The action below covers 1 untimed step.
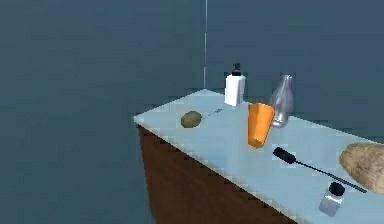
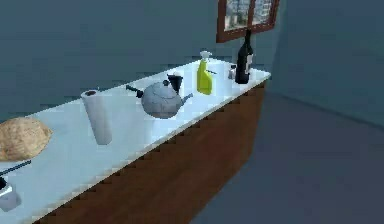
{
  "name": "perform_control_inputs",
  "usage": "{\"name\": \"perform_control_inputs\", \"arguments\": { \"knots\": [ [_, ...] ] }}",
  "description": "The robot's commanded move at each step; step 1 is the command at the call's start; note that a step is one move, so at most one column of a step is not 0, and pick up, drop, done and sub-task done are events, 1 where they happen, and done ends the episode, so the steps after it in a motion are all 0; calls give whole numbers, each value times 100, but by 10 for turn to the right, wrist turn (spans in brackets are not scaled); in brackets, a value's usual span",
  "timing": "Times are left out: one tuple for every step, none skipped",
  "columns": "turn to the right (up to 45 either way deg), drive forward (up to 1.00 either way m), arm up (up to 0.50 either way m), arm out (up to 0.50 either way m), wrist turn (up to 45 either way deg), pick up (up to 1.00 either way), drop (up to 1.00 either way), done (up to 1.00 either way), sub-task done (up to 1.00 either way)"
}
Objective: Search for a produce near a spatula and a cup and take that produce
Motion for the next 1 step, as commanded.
{"name": "perform_control_inputs", "arguments": {
  "knots": [
    [-450, 0, 0, 0, 0, 0, 0, 0, 0]
  ]
}}
